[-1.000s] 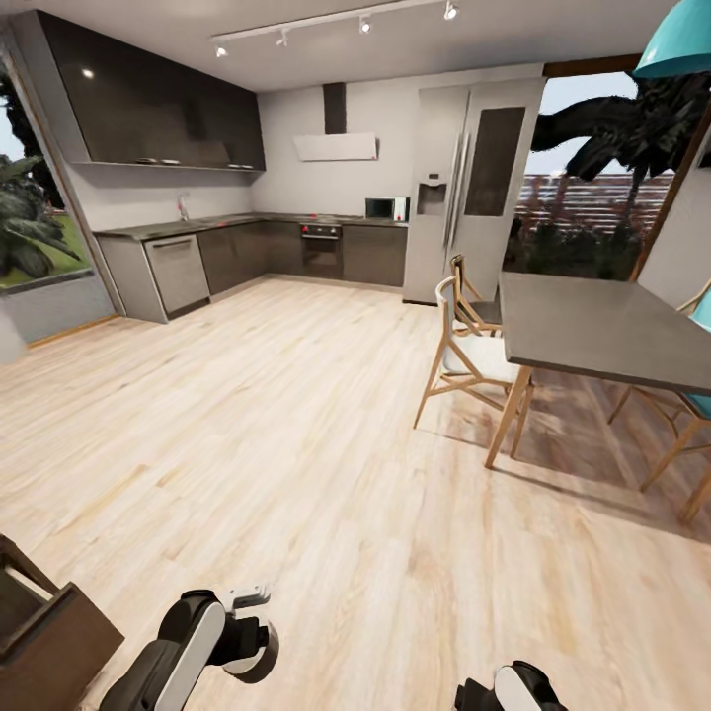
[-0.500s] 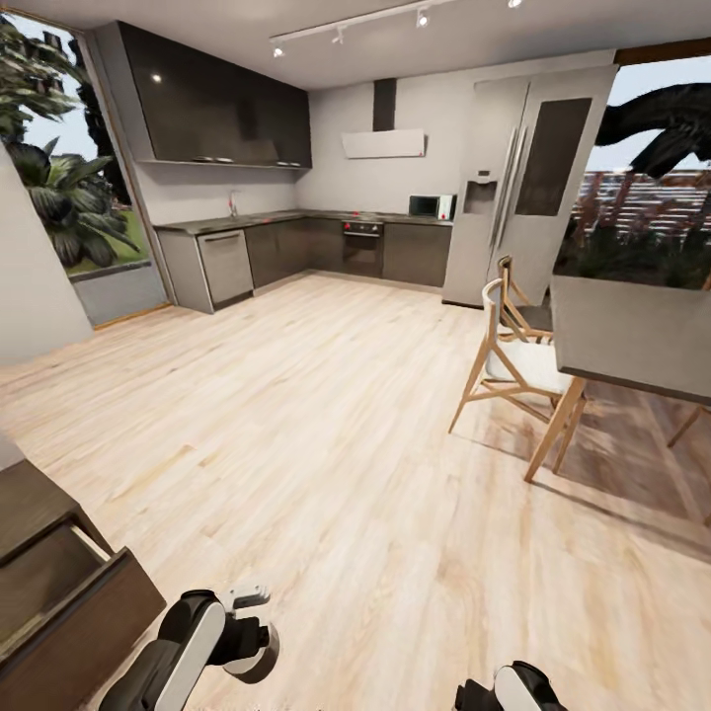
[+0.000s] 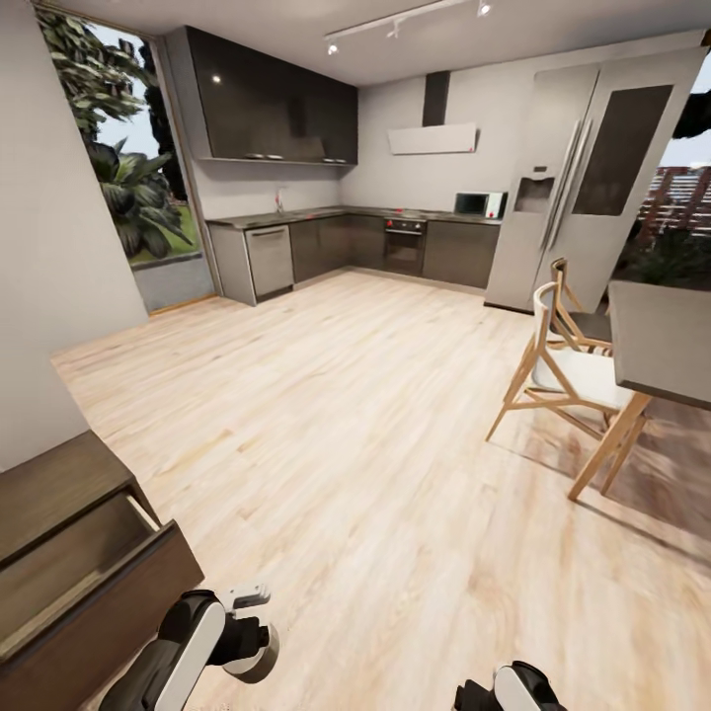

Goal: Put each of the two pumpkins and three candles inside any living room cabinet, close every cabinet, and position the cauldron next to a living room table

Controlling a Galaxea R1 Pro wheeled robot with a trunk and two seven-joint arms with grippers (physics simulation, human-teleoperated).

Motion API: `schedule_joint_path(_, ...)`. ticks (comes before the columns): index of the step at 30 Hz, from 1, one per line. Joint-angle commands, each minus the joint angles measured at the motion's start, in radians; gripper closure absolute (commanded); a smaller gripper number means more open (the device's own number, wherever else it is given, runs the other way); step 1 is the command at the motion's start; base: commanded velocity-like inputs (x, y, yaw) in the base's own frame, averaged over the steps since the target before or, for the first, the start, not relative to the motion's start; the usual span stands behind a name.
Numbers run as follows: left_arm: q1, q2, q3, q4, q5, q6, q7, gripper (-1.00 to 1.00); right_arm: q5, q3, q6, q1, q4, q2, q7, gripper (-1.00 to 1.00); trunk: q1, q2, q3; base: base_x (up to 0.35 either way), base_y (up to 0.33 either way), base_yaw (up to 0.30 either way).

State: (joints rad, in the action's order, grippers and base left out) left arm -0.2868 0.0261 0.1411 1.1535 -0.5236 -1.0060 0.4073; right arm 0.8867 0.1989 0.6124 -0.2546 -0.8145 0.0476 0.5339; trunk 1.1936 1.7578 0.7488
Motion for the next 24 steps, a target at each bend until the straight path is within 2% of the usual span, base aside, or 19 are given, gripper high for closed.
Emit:
schedule_joint_path(1,0.0,0.0,0.0,0.0,-0.001,0.0,-0.001,1.0,0.0,0.0,0.0,0.0,0.0,0.0,0.0,1.0,0.0,0.0,0.001,0.0,0.0,0.267)
schedule_joint_path(9,0.0,-0.001,0.0,0.0,-0.001,0.001,0.0,1.0,0.0,0.005,0.0,0.0,-0.001,0.0,0.0,1.0,0.0,0.0,0.006,0.0,0.0,0.267)
schedule_joint_path(13,0.0,-0.007,0.0,0.001,-0.001,0.001,0.0,1.0,0.0,0.069,-0.002,0.0,-0.002,0.0,0.001,1.0,0.0,0.0,0.008,0.0,0.0,0.267)
schedule_joint_path(15,0.0,-0.009,0.0,0.002,-0.001,0.001,0.0,1.0,0.0,0.088,-0.011,0.0,-0.001,0.0,0.002,1.0,0.0,0.0,0.01,0.0,0.0,0.267)
schedule_joint_path(24,0.0,-0.014,0.0,0.002,-0.001,0.001,0.002,1.0,0.0,0.099,-0.029,0.0,0.0,0.0,0.002,1.0,0.0,0.0,0.016,0.0,-0.006,0.267)
